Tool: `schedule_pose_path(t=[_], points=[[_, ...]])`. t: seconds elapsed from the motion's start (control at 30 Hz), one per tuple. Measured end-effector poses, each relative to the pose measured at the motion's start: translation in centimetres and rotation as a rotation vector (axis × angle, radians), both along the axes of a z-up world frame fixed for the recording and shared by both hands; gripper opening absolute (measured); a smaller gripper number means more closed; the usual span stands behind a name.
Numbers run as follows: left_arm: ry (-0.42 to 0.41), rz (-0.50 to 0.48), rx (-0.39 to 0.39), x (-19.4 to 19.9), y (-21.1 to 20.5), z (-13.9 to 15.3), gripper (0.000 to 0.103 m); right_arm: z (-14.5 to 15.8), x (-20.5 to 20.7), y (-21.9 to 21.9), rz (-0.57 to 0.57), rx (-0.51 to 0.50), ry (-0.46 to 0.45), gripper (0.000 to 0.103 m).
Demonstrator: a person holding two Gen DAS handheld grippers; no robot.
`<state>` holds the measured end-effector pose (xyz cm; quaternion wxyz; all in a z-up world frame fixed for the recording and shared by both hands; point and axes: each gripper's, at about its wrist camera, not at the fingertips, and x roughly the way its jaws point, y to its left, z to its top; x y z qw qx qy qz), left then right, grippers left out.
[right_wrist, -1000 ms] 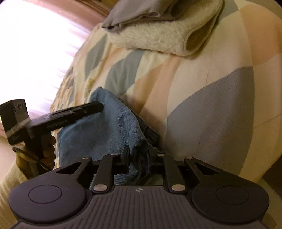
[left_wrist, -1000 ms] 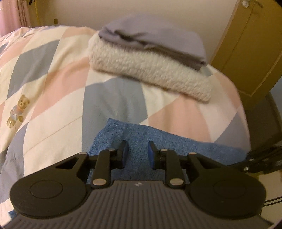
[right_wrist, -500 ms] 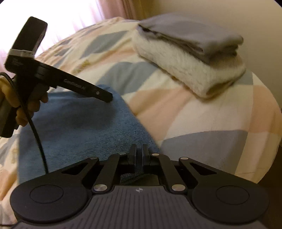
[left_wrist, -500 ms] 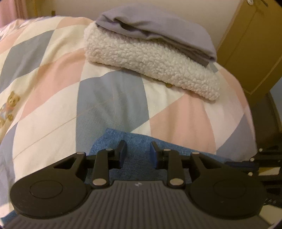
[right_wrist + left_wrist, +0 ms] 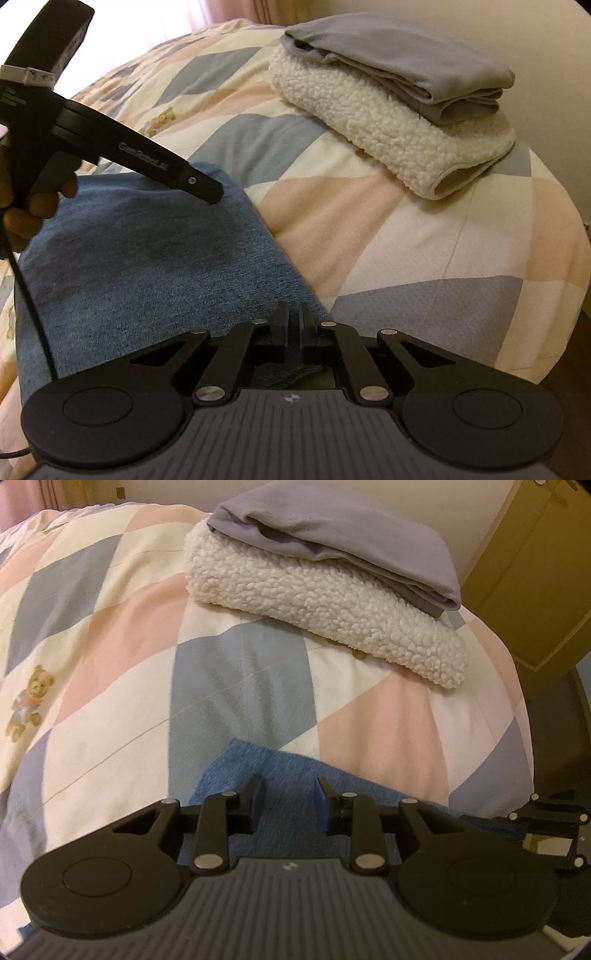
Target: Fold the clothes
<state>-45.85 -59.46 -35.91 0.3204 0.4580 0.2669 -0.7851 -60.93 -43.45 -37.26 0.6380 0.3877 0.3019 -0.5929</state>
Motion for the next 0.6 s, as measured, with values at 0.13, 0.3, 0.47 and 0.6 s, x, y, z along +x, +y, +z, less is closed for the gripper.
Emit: schedule_pose_path(t=[0.13,0.3,0.47,0.6], points=[[-0.058,0.063,0.002,1.7,1.0,1.9,0.026,0.2,0.5,0.0,-0.01,0.008,0.022,0.006],[-0.055,0.215,-0.03,8.6,2.7,4.4,0.029,0.1,0.6,0.0,-0.027,0.007,0.02,0.007],[-0.075,0.358,0.055,11.3,2.3,-0.1,0.032,0.0,0.1,-0.1,0.002,-0.001,-0.014,0.008],[-0.089,0.416,-0.004,10.5,2.9,2.4,0.029,0.1,-0.2,-0.6,0.088,0.018,-0.01,0.008]])
